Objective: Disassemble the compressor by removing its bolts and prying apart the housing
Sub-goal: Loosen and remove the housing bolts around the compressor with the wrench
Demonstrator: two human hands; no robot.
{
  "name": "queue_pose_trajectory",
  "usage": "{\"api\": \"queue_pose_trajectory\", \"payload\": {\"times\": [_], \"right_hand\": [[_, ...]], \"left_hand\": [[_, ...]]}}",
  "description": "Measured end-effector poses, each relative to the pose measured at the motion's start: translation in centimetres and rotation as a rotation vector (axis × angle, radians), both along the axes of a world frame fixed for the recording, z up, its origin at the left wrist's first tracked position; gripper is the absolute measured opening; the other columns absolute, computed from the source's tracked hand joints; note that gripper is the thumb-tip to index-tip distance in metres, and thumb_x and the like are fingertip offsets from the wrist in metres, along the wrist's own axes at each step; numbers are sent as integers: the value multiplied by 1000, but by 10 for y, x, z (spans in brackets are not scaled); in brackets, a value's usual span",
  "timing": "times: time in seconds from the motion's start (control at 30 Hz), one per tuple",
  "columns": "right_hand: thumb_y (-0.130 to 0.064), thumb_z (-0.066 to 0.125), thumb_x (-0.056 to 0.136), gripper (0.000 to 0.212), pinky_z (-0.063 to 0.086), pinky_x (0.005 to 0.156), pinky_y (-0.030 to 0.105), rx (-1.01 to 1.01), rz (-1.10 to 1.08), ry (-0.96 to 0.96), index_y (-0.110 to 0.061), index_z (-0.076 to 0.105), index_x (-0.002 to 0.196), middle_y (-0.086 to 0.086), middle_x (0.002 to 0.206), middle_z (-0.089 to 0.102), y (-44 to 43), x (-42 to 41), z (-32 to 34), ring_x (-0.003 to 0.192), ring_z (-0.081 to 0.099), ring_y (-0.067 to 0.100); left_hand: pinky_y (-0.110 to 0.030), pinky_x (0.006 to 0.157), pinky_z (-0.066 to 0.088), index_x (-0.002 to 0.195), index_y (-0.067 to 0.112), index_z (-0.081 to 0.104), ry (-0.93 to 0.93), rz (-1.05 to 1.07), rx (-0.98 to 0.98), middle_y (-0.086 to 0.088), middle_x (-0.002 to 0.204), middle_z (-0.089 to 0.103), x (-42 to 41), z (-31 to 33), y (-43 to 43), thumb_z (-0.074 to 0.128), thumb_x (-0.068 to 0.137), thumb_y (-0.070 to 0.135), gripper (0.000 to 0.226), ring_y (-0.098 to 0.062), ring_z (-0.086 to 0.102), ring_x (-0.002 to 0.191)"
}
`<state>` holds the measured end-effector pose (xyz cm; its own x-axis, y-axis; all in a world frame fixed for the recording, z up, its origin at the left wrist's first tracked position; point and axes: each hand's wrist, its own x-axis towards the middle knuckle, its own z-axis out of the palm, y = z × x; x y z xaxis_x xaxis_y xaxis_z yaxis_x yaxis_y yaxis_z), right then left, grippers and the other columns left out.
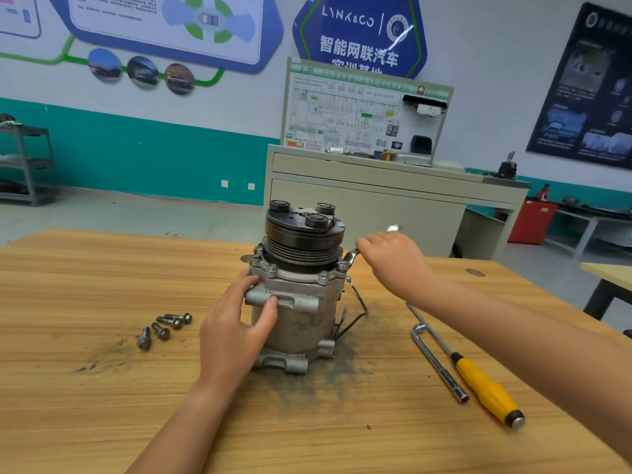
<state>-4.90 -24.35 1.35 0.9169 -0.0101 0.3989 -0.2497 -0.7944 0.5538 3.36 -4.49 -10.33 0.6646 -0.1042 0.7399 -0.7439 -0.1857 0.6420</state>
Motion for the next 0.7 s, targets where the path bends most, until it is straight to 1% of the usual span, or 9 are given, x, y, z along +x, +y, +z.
{"api": "queue_pose_trajectory", "payload": {"times": [0.1,0.13,0.2,0.23,0.33,0.4,0.5,0.6,0.7], "right_hand": [[0,50,90,24,41,90,33,53,66,-27,-2,55,113,14,111,62,-3,18,-4,104,58,26],[-2,50,91,24,42,89,32,62,91,-34,-3,55,114,13,112,62,-4,18,-4,104,58,25],[1,56,87,18,46,67,30,179,130,-174,-1,61,104,14,93,66,-5,13,-5,82,62,26],[-2,52,90,15,41,58,28,302,105,-266,-1,60,103,12,84,65,-3,5,-6,71,59,25],[-18,35,100,22,35,47,31,639,53,-452,-4,50,105,3,70,53,5,-21,-17,57,49,21],[-23,32,99,23,41,48,34,637,37,-375,-9,48,108,-2,64,50,15,-42,-27,55,52,21],[-25,32,99,24,34,46,30,584,-2,-246,-15,46,115,-7,59,43,26,-64,-35,55,50,22],[-23,32,99,23,44,55,33,568,-71,-172,-18,44,118,-1,68,51,31,-72,-31,65,55,26],[-19,33,98,23,49,59,36,528,-97,-139,-21,43,119,0,71,53,34,-71,-27,68,58,27]], "left_hand": [[-7,92,31,114,11,63,-8,-11,-8,10,128,53,1,-1,0,72,79,10,37,1,46,116],[-5,92,30,114,10,63,-16,-14,-10,9,127,53,1,-1,0,72,79,9,36,3,45,115],[-6,92,31,114,11,63,-25,-13,-12,8,128,53,2,-3,0,72,79,10,36,5,44,115],[-8,92,32,114,12,63,-25,-10,-10,9,128,53,3,-4,0,72,79,11,36,4,45,116],[-4,92,29,114,12,63,-40,-8,-7,9,128,52,4,-5,0,71,80,11,35,6,42,116],[0,94,25,114,9,62,-54,-19,2,7,128,50,5,-5,-2,70,80,8,35,6,40,116],[2,93,26,117,9,59,-33,-55,-22,9,125,51,3,-4,-3,68,83,10,35,4,42,115],[-4,85,37,115,26,56,161,-156,-200,28,111,56,-2,-1,-2,59,81,31,34,11,53,102],[-7,80,42,101,34,56,224,-184,-286,29,98,60,-4,1,-1,62,84,27,20,9,58,96]]}}
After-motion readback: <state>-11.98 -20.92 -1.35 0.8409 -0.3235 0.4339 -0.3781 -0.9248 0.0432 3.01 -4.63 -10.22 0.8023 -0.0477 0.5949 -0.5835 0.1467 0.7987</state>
